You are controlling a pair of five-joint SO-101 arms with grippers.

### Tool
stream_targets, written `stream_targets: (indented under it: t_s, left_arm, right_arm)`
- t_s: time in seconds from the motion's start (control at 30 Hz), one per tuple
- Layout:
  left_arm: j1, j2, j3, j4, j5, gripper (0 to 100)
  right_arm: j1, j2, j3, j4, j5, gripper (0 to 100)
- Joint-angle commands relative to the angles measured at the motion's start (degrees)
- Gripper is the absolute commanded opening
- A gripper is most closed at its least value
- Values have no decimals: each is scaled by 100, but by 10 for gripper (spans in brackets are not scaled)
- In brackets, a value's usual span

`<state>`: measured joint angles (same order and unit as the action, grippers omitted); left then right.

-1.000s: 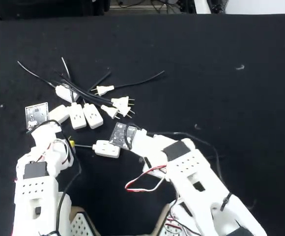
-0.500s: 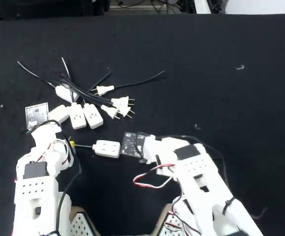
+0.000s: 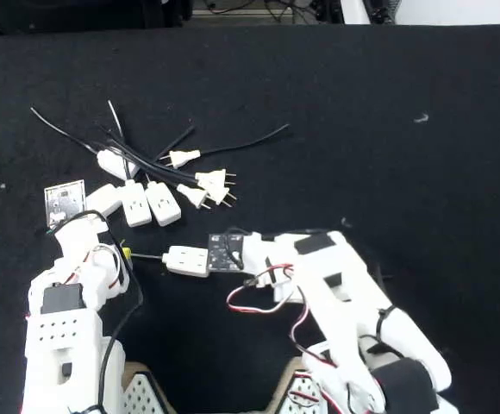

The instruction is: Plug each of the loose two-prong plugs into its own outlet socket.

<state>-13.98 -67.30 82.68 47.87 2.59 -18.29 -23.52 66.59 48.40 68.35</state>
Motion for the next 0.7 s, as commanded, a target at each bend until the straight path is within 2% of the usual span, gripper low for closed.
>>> stream_targets:
  t_s: [0.0, 0.1, 0.27, 0.47, 0.57, 0.67]
  left_arm:
    - [-13, -70, -127, 26, -62, 180]
    - [-13, -70, -127, 26, -62, 180]
    - [-13, -70, -127, 26, -62, 180]
    - [-13, -70, -127, 26, -62, 180]
    - [-13, -70, -127, 18, -62, 180]
    - [-13, -70, -127, 18, -62, 180]
  right_arm:
    - [-185, 119, -312, -105, 97, 106]
    - [-193, 92, -488, -97, 105, 4]
    - [18, 84, -796, 53, 114, 11]
    - [-132, 84, -1253, 1547, 70, 11]
    - [-158, 127, -1332, 1811, -360, 11]
    - [-246, 127, -1112, 1486, -747, 14]
